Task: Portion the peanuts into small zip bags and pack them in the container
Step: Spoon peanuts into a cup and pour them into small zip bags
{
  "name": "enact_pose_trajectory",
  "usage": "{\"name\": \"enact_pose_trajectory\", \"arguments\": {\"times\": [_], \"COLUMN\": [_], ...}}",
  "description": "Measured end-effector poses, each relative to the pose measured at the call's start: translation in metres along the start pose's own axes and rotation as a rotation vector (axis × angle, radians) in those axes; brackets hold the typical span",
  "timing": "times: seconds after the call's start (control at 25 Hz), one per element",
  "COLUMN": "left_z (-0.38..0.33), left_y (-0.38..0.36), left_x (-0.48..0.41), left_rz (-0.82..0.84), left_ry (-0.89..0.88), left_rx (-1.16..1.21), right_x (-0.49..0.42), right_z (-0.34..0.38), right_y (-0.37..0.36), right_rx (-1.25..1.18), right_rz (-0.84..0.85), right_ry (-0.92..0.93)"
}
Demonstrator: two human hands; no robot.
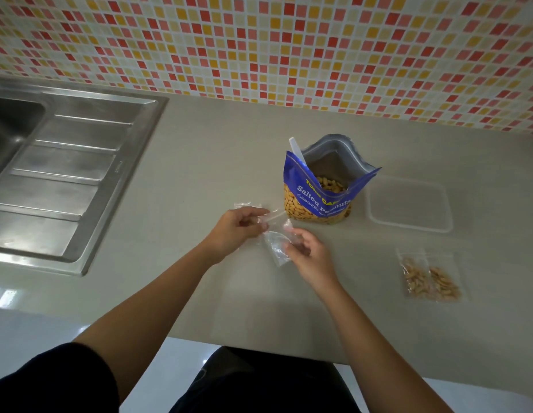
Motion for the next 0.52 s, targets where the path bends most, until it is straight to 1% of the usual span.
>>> {"name": "enact_pose_trajectory", "arguments": {"times": [0.08,0.2,0.28,0.36,0.44,0.52], "left_z": [-0.009,-0.017,-0.018,-0.022,-0.025,-0.024], "left_y": [0.0,-0.003,-0.005,-0.007,-0.008,-0.015], "left_x": [0.005,0.016,0.02,0.023,0.026,0.028], "left_rz": [-0.018,0.078,0.091,0.07,0.056,0.04], "left_ry": [0.033,0.141,0.169,0.157,0.177,0.215], "left_rx": [0.074,0.221,0.332,0.342,0.331,0.402], "right_x": [0.005,0.01,0.014,0.018,0.02,0.022], "right_z": [0.004,0.006,0.007,0.01,0.012,0.012], "right_y": [0.005,0.011,0.012,0.015,0.021,0.028], "right_rx": [-0.091,-0.204,-0.165,-0.106,-0.118,-0.086], "right_rz": [-0.012,-0.01,0.023,0.046,0.07,0.087], "right_ry": [-0.02,-0.011,0.012,0.037,0.054,0.057]}}
Point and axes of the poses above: each hand's wrist, its own x-axis away from the middle knuckle, its own y-axis out of the back of the hand, z = x × y, the point moved 2 cm from there along -x, towards the middle knuckle, and after that the axes turned 12 degrees about -y, right-handed, at the moved point
